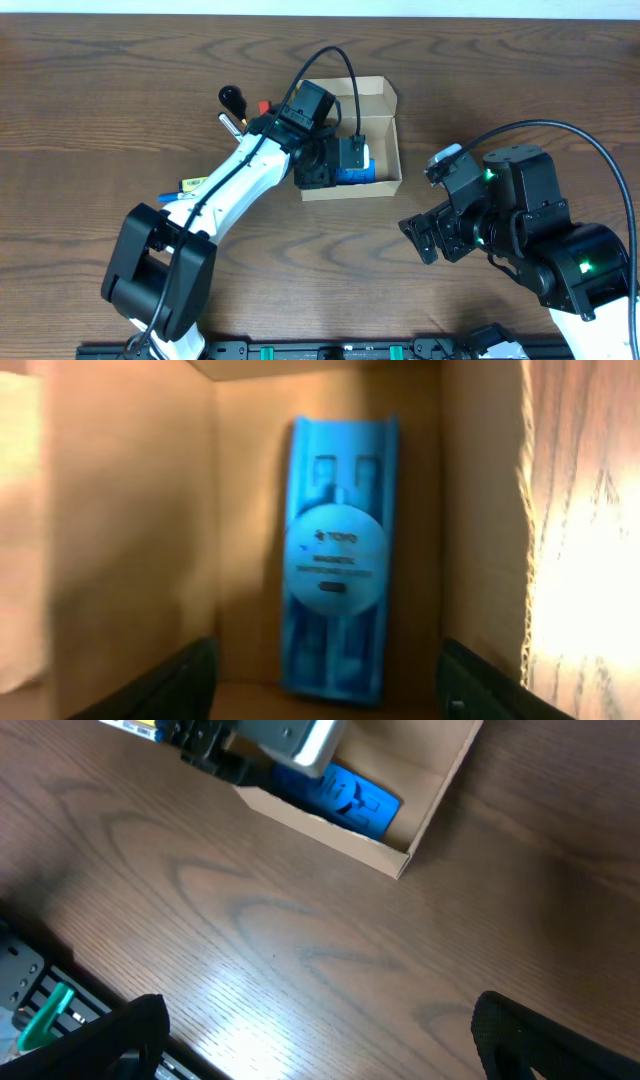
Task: Pack container
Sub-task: 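Release duster and move left gripper back to the red stapler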
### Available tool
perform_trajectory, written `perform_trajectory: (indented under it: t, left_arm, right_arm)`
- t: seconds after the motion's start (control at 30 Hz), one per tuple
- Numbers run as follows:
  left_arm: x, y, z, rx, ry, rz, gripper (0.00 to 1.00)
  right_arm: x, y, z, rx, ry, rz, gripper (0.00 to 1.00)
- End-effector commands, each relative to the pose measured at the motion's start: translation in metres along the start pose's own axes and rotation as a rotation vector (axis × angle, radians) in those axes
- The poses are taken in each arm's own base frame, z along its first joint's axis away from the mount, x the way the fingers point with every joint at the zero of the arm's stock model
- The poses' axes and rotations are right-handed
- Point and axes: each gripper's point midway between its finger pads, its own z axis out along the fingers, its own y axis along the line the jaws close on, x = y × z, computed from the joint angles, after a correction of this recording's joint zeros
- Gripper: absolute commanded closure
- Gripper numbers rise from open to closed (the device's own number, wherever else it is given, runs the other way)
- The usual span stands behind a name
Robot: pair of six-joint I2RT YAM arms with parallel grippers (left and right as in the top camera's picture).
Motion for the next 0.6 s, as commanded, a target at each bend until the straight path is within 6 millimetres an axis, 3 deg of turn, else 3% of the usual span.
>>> perform_trajectory:
  t: [0.0, 0.17, 0.33, 0.43, 0.57]
  left_arm:
    - [-0.035, 0.032, -0.056, -0.134, -0.093, -0.066, 0.25]
    - [-0.046, 0.059, -0.123, -0.323, -0.113, -0.2, 0.25]
    - [-0.013, 0.087, -0.176, -0.546, -0.076, -0.502, 0.21]
    - [0.02, 0.096, -0.189, -0.585, -0.081, -0.757, 0.19]
    - [0.06, 0.103, -0.183, -0.558, -0.08, -1.016, 0.18]
  right_arm:
    - [-0.001, -0.002, 0.0, 0.006, -0.003, 0.016, 0.01]
    - [-0.001, -0.002, 0.0, 0.006, -0.003, 0.016, 0.01]
    - [-0.001, -0.002, 0.0, 0.006, -0.003, 0.016, 0.01]
    - [-0.001, -0.002, 0.0, 0.006, -0.003, 0.016, 0.01]
    - [-0.001, -0.002, 0.0, 0.006, -0.003, 0.016, 0.01]
